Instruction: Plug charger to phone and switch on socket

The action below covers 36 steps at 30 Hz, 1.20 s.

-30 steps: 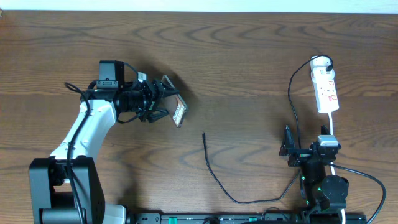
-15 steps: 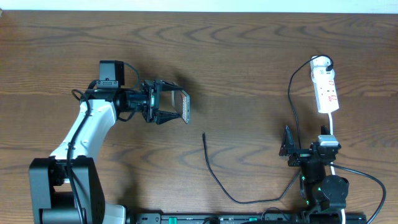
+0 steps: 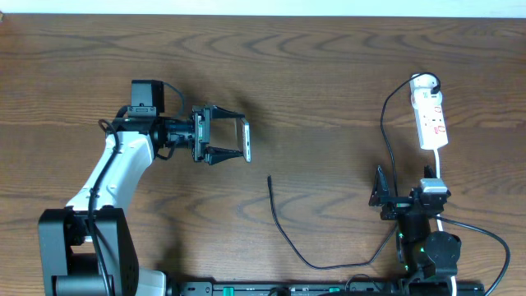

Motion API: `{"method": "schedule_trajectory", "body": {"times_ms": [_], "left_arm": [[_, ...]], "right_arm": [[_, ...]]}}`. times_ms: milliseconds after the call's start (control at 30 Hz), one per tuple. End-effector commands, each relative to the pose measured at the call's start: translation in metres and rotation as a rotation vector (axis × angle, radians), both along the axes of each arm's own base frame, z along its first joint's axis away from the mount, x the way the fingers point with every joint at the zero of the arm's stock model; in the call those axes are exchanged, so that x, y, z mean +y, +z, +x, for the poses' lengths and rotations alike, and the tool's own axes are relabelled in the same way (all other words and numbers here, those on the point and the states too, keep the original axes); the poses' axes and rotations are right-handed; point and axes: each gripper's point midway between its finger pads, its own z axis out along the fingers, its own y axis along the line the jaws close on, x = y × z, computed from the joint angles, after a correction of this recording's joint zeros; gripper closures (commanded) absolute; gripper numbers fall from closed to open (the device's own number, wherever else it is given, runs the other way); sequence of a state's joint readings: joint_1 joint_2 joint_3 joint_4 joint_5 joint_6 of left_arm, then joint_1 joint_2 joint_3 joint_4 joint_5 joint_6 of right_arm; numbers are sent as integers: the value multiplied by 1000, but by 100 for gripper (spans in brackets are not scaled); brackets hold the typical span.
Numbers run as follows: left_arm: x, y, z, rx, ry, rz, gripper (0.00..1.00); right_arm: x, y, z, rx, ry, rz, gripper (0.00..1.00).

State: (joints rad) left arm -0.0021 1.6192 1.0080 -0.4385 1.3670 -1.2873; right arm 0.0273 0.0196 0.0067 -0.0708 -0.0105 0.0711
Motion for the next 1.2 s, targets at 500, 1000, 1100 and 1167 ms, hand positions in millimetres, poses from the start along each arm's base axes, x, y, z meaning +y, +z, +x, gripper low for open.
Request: {"method": "schedule_trajectory", "body": {"times_ms": [500, 1000, 1100, 1167], "left_arm": [[10, -1, 9, -60, 48, 72, 93], [25, -30, 22, -112, 112, 266, 93], [25, -30, 22, -112, 112, 266, 92], [25, -30, 22, -112, 112, 266, 92]], "right_arm": [[-2, -2, 0, 5, -7, -9, 1], [-3, -1, 0, 5, -13, -10, 1], [-8, -1, 0, 3, -40, -12, 1], [-7, -1, 0, 4, -37, -11, 1]]}}
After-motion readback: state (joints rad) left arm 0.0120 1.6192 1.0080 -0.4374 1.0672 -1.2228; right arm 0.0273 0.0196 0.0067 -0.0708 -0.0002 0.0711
